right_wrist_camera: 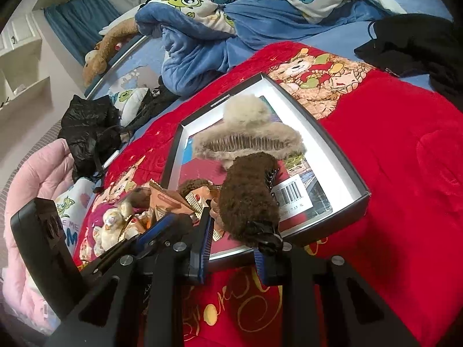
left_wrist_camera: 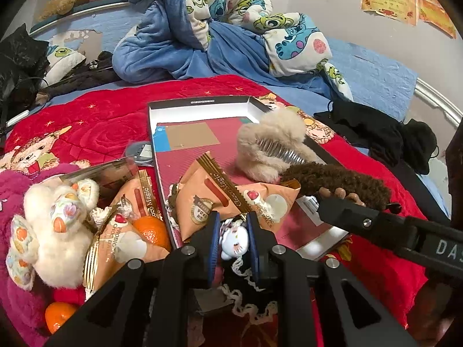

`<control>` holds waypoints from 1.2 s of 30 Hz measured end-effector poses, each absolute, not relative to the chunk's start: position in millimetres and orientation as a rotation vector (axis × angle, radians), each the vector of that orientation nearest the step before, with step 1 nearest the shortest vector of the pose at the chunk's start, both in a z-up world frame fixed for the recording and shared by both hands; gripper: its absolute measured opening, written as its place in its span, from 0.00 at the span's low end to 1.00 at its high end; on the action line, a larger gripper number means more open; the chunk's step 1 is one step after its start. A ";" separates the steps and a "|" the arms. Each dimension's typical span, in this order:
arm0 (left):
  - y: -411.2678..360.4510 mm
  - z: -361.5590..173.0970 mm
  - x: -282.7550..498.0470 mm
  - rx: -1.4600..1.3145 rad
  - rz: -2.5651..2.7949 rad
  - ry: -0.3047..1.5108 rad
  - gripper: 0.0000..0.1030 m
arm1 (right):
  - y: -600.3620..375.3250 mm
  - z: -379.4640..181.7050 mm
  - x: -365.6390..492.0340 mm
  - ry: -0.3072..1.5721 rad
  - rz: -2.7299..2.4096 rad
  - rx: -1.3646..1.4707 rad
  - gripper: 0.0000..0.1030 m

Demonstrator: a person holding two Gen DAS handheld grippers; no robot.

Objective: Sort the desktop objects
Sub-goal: 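Open both tools to drop the two plush items into the black box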

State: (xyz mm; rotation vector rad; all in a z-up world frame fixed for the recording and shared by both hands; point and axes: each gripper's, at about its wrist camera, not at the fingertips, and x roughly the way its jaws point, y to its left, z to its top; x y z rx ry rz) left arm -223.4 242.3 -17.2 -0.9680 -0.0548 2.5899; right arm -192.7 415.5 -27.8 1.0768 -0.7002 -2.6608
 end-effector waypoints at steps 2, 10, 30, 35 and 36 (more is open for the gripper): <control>241.9 -17.3 -224.3 -0.975 2.598 -0.054 0.20 | 415.9 -27.3 -192.8 -0.717 -2.651 1.070 0.24; 245.8 -10.7 -217.3 -0.917 2.573 -0.037 0.75 | 416.3 -22.1 -191.2 -0.751 -2.617 1.002 0.54; 239.1 3.6 -203.7 -0.842 2.580 -0.080 1.00 | 445.4 -34.9 -196.9 -1.272 -2.160 0.938 1.00; 236.5 7.9 -198.7 -0.823 2.593 -0.074 1.00 | 434.9 -25.0 -195.7 -1.150 -2.251 0.976 1.00; 235.3 8.5 -198.0 -0.822 2.599 -0.074 1.00 | 432.0 -22.4 -195.1 -1.114 -2.271 0.983 1.00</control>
